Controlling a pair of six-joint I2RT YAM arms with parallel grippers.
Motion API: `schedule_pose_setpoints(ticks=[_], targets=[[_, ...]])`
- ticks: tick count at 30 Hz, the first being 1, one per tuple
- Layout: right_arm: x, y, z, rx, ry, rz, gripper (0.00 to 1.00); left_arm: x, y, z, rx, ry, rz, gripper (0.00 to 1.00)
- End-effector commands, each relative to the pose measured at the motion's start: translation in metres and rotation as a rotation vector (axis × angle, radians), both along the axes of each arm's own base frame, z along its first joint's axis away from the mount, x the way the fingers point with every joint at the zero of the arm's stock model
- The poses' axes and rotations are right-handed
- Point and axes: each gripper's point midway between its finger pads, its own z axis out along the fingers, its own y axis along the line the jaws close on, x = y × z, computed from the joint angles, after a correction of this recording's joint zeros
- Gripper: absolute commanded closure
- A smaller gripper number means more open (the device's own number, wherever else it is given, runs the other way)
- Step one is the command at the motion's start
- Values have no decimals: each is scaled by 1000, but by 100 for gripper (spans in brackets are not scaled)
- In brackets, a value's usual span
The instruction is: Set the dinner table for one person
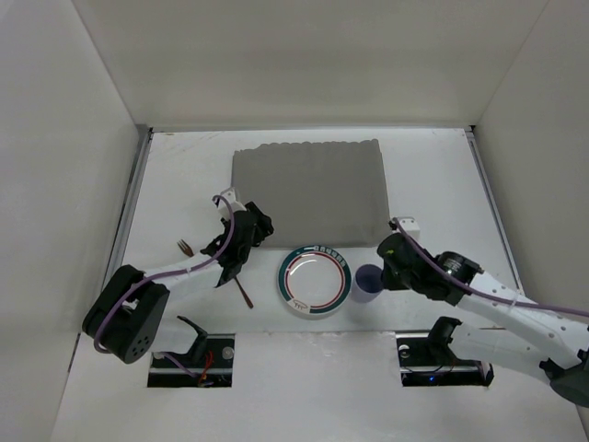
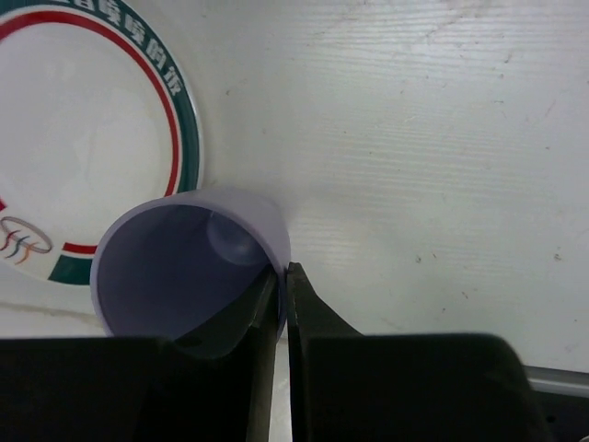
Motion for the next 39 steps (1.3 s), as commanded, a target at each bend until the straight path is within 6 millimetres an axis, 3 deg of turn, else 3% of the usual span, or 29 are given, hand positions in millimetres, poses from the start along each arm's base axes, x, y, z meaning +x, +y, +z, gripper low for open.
schedule_pose_setpoints(ticks=[1,3,5,7,10,12,15,17,20,23,26,32,39], targets=[[9,6,52,92,-98,-3,87,9,2,15,-27,-55,5,53],[23,13,75,131,-169,-9,87,8,0,15,-32,-58,-4,53],[51,24,98,174,-260,-20,87,8,2,16,-29,-65,-6,53],[91,42,115,195,-336,-1,86,8,9,17,-26,-67,2,53],[166,51,129,192,-400,-10,87,4,10,14,-23,-65,-9,53],[230,38,142,198,-457,-104,88,3,14,9,-10,-67,-3,53],[291,29,157,198,-510,-177,88,0,14,7,-21,-70,-1,53],[330,24,157,174,-511,-198,88,0,12,10,-20,-84,-5,53],[374,12,139,109,-457,-219,88,0,13,10,-13,-90,1,53],[399,-3,126,67,-425,-251,89,0,14,7,-8,-84,5,53],[410,-14,115,41,-396,-270,88,3,18,4,1,-73,18,53],[417,-27,79,-1,-306,-290,88,7,26,8,3,-83,40,53],[423,-27,50,-15,-250,-275,88,6,30,7,-2,-81,50,53]])
